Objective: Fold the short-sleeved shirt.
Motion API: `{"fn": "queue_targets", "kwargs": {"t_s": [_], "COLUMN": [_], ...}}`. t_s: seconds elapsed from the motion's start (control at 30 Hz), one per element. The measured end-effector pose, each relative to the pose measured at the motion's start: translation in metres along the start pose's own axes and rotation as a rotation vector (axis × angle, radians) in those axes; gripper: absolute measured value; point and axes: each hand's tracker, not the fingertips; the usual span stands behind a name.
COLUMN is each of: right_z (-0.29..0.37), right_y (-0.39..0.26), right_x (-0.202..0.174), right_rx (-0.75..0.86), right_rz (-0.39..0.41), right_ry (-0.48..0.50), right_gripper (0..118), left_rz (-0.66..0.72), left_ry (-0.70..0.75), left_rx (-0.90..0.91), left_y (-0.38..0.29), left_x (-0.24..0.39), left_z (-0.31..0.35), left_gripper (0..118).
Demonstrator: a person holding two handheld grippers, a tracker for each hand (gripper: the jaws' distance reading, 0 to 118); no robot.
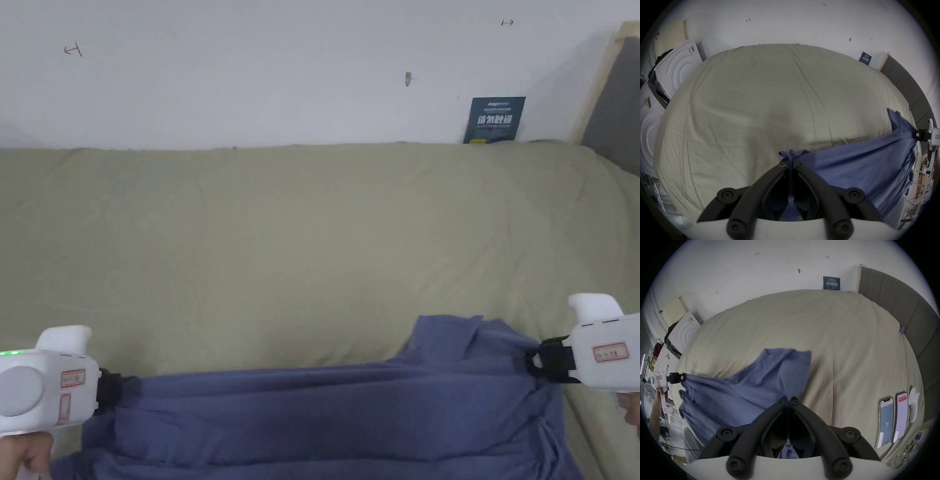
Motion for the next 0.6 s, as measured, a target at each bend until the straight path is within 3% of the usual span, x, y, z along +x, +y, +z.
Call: {"fn": "queue_targets", "kwargs": {"t_s": [0.3,0.6], "right_z": [0.074,0.089], "right_y": [-0.076,-0.170], "right_x": [-0.008,-0.010], "right_rx": [0.117,0.087], "right_rz": [0.012,-0.001], "right_ry": [0.026,0.031], "right_gripper": [3,3], "left_rz": [-0.007,-0.044], "left_ry": [-0.058,-0.059], "left_rx": [0.112,0.114], "left_y": [-0.062,-0.133], "left_x": [-0.017,-0.026], "left_z": [0.083,0.103], "left_gripper": [0,0]}}
